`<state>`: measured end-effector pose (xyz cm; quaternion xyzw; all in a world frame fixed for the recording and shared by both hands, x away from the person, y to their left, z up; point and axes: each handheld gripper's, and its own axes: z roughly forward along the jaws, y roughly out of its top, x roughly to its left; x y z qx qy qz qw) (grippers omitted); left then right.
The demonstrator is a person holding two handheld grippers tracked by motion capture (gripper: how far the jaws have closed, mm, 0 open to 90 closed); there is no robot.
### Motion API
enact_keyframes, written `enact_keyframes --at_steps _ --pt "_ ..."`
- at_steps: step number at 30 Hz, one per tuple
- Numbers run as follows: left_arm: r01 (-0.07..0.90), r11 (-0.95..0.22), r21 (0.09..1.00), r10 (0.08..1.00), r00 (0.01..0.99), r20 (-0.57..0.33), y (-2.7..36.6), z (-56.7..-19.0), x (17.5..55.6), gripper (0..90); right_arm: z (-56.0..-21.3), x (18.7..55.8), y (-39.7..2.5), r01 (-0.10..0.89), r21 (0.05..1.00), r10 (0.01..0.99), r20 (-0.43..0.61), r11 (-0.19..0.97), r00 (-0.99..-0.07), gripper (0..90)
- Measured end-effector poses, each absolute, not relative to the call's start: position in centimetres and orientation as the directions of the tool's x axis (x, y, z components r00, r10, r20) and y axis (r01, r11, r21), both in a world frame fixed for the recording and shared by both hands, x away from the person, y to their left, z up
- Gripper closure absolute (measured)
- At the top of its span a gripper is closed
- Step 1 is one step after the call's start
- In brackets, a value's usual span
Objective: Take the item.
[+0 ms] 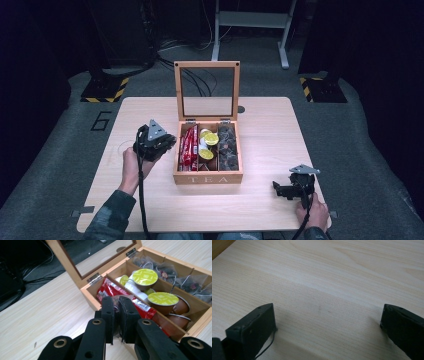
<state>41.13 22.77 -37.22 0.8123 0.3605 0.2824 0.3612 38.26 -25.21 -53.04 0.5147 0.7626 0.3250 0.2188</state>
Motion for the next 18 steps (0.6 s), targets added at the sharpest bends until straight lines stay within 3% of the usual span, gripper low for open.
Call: enact_keyframes --at_steps 18 --pt "0.417 -0.429 0.801 0.844 0.501 0.191 27.0 -37.9 41.2 82.6 -53.0 38.3 -25.2 0.643 0.720 0.927 0.001 0.259 -0.375 0.0"
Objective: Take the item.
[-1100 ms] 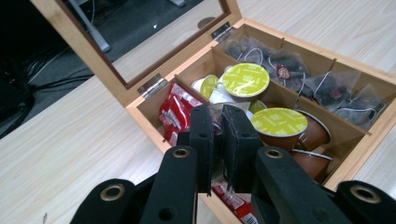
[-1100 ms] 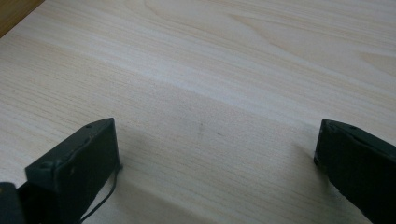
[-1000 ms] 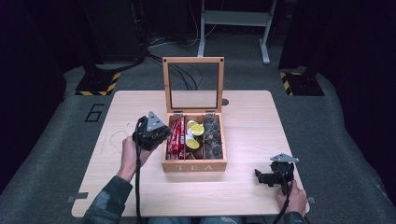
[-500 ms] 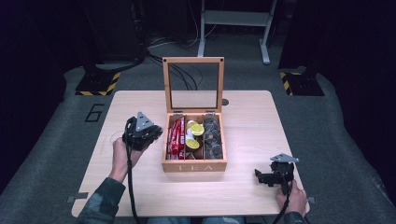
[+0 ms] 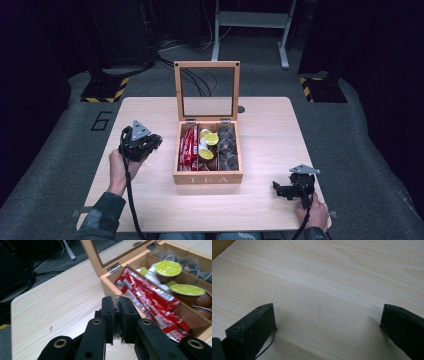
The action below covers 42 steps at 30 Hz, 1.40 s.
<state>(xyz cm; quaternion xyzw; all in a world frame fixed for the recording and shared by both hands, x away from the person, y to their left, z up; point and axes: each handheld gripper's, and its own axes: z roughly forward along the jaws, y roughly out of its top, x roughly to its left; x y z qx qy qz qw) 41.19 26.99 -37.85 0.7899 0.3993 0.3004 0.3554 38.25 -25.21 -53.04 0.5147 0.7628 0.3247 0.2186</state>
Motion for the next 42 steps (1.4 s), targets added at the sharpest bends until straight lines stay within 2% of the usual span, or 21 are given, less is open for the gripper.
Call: enact_keyframes --at_steps 17,33,42 --pt "0.479 -0.363 0.799 0.907 0.379 0.185 32.2 -38.8 41.3 82.6 -53.0 38.3 -25.2 0.643 0.721 0.927 0.001 0.259 -0.374 0.0" --pt "0.528 -0.312 0.790 0.935 0.320 0.155 34.0 -41.1 42.3 82.5 -53.0 38.3 -25.2 0.642 0.721 0.927 0.000 0.259 -0.374 0.0" --pt "0.556 -0.313 0.770 0.935 0.322 0.147 34.2 -42.2 42.5 82.5 -53.0 38.3 -25.2 0.643 0.721 0.927 0.000 0.259 -0.374 0.0"
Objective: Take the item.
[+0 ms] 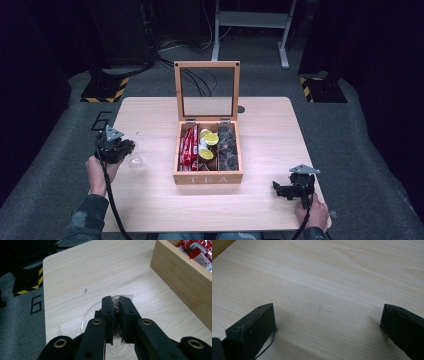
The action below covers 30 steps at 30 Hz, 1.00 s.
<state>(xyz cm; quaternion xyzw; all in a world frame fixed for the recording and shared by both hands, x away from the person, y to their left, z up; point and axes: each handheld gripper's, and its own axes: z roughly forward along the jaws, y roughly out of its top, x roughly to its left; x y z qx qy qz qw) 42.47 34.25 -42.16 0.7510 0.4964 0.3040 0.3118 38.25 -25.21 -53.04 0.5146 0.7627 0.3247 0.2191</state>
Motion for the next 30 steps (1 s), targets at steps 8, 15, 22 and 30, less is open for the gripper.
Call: enact_keyframes --at_steps 8,15,22,30 --pt "0.580 -0.309 0.753 0.936 0.328 0.132 34.5 -43.1 42.7 82.2 -53.0 38.3 -25.2 0.643 0.721 0.927 0.000 0.259 -0.374 0.0" --pt "0.600 -0.305 0.740 0.937 0.328 0.120 34.7 -43.7 43.0 81.7 -53.0 38.3 -25.2 0.643 0.721 0.928 0.000 0.259 -0.374 0.0" --pt "0.612 -0.302 0.731 0.937 0.332 0.109 34.7 -43.9 43.1 80.4 -53.1 38.3 -25.2 0.642 0.722 0.928 0.001 0.258 -0.373 0.0" --pt "0.607 -0.268 0.749 0.949 0.299 0.097 34.6 -43.1 42.9 35.0 -53.0 38.3 -25.2 0.643 0.721 0.928 0.001 0.258 -0.374 0.0"
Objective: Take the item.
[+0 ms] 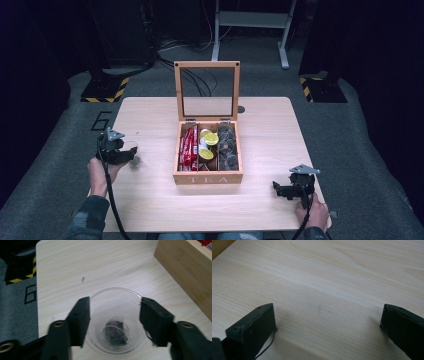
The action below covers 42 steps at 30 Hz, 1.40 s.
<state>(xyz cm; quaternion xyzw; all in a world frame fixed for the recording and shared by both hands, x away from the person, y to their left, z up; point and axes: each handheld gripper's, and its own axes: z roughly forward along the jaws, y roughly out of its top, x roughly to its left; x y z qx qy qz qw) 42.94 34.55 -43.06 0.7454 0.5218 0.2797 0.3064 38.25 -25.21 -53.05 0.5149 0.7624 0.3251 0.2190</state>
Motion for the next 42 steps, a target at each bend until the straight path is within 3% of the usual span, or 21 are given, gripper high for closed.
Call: enact_keyframes --at_steps 4,13,24,42 --pt "0.597 -0.268 0.756 0.949 0.300 0.100 34.5 -42.6 42.5 22.9 -53.0 38.3 -25.2 0.643 0.721 0.927 0.001 0.259 -0.374 0.0" --pt "0.570 -0.256 0.780 0.951 0.295 0.096 34.3 -41.5 41.1 7.4 -53.1 38.3 -25.2 0.642 0.722 0.927 0.000 0.259 -0.374 0.0" --pt "0.548 -0.243 0.800 0.954 0.284 0.095 34.9 -41.0 38.6 0.9 -53.0 38.3 -25.2 0.642 0.722 0.928 0.000 0.258 -0.374 0.0" --pt "0.556 -0.225 0.800 0.962 0.259 0.091 36.7 -42.7 35.7 0.0 -53.0 38.3 -25.2 0.642 0.721 0.927 0.000 0.259 -0.374 0.0"
